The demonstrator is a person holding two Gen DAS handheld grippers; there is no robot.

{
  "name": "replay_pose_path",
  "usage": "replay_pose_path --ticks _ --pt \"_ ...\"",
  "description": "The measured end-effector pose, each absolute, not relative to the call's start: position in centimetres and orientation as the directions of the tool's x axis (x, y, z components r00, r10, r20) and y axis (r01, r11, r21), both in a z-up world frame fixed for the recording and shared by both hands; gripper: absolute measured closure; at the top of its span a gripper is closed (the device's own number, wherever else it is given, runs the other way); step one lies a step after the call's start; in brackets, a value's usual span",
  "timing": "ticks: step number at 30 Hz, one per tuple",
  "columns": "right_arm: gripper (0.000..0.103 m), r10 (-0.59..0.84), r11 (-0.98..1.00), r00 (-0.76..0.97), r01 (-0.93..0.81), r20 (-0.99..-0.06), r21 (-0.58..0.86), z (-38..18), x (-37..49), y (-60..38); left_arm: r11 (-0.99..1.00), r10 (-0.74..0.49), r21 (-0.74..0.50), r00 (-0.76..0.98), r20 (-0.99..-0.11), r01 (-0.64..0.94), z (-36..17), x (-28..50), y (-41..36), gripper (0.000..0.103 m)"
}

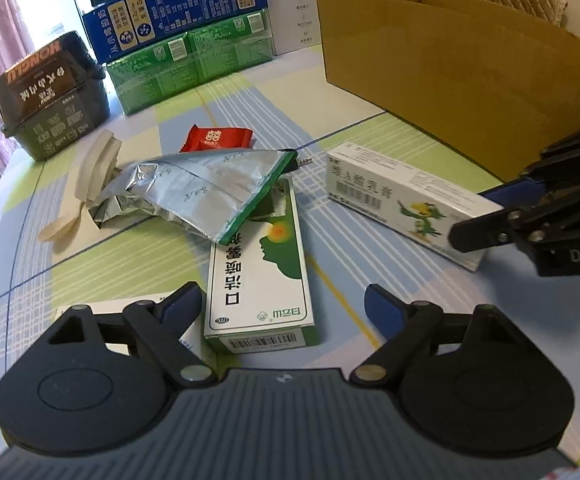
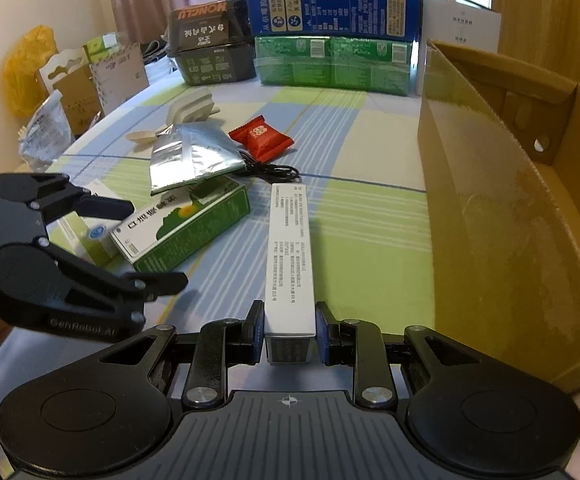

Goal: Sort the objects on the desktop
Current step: 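Grasp the green mouth-spray box with the left gripper while the right gripper holds the white box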

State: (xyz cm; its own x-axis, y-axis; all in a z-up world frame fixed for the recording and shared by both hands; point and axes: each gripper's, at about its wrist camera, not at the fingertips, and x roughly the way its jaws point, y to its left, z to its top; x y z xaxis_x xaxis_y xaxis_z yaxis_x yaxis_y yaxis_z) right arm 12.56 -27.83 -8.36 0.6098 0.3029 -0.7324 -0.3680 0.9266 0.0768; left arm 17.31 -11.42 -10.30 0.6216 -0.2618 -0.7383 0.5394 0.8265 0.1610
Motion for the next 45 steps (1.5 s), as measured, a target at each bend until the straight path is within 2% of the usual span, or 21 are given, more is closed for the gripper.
replay_pose_path --ticks 8,12,13,14,16,24,26,32,35,41,45 --pt "0.08 0.288 0.933 0.623 -0.354 -0.727 0.065 -8.6 11.8 -28.0 0.841 -0.217 0.204 0.659 -0.72 0.501 -10.7 17.3 -11.8 0.021" --pt "0.08 0.287 0.934 0.625 -0.351 -0.726 0.068 -8.6 11.9 -28.0 0.849 -0.238 0.17 0.649 -0.722 0.5 -10.4 17.5 -11.5 0.022" --pt "0.08 0.287 0.934 0.626 -0.35 -0.725 0.069 -8.6 11.9 -27.9 0.849 -0.247 0.158 0.643 -0.724 0.505 -10.3 17.4 -11.5 0.028" --pt "0.08 0.287 0.934 0.626 -0.349 -0.725 0.069 -8.6 11.9 -27.9 0.849 -0.252 0.148 0.635 -0.73 0.507 -10.2 17.4 -11.5 0.039" --pt "0.08 0.288 0.934 0.625 -0.349 -0.725 0.071 -8.6 11.9 -27.9 0.857 -0.26 0.109 0.605 -0.753 0.504 -10.3 17.6 -11.3 0.046" --pt "0.08 0.301 0.936 0.621 -0.339 -0.724 0.099 -8.6 12.4 -27.9 0.889 -0.255 0.06 0.601 -0.757 0.453 -10.6 18.2 -10.7 0.046" --pt "0.08 0.31 0.935 0.612 -0.336 -0.727 0.116 -8.6 12.3 -28.1 0.891 -0.253 0.054 0.592 -0.765 0.452 -10.8 18.2 -10.9 0.05" --pt "0.08 0.414 0.91 0.554 -0.283 -0.722 0.304 -8.2 10.2 -29.9 0.901 -0.238 0.04 0.57 -0.786 0.432 -10.1 16.1 -10.3 0.052" --pt "0.08 0.421 0.907 0.548 -0.255 -0.723 0.335 -7.9 8.0 -30.7 0.902 -0.236 0.037 0.564 -0.792 0.429 -9.7 14.0 -9.8 0.052" --pt "0.079 0.366 0.929 0.566 -0.27 -0.739 0.254 -7.7 3.4 -30.8 0.903 -0.225 0.057 0.58 -0.783 0.427 -9.3 7.5 -9.6 0.052" --pt "0.064 0.329 0.936 0.586 -0.305 -0.74 0.174 -8.0 2.4 -29.9 0.905 -0.22 0.063 0.59 -0.777 0.421 -9.3 4.0 -9.5 0.052"
